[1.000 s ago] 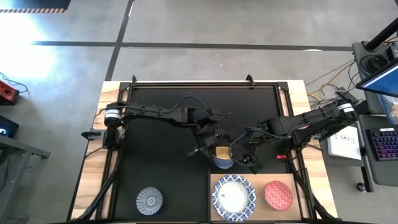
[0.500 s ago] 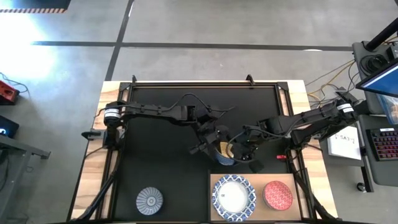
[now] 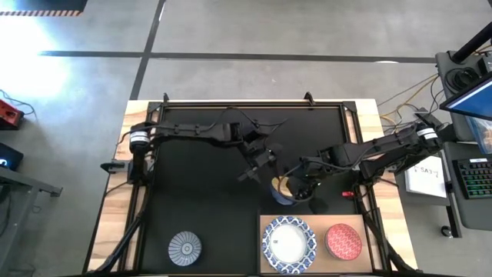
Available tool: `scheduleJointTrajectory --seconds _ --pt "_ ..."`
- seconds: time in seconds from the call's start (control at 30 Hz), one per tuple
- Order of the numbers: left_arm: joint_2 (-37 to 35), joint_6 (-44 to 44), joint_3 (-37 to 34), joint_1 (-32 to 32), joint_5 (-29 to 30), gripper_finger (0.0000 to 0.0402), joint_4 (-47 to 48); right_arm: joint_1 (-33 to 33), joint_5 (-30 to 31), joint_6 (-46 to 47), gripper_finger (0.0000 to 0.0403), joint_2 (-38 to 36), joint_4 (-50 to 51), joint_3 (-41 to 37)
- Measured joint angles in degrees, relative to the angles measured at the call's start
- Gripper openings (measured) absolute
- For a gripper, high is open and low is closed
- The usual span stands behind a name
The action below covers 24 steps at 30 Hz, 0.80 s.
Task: Place and stack bowls onto a shelf
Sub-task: Stack the yellow bowl on top of the red bowl on the shelf
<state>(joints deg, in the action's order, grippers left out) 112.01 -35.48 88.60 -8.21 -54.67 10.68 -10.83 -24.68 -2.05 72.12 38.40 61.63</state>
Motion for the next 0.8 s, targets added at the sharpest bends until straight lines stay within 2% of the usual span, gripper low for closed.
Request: scheduleJointTrajectory --seconds 0.27,0.5,0.63,0.8 --pt "0.0 0.0 0.0 -2.2 0.0 0.0217 -0.7 0.0 0.7 12.6 0.0012 -1.7 6.4 0.6" --pt "0.0 -0.1 -0.1 -2.5 0.4 0.0217 -0.5 -0.4 0.7 30.7 0.0012 -4.2 12.7 4.2" --pt "0.0 1.3 -0.1 -2.5 4.7 0.0217 -0.5 -2.9 0.7 41.3 0.0012 -5.0 17.1 5.7" --pt "0.0 6.8 -0.1 -2.5 16.6 0.0217 -0.3 -7.4 0.7 51.9 0.0012 -5.8 19.2 6.5"
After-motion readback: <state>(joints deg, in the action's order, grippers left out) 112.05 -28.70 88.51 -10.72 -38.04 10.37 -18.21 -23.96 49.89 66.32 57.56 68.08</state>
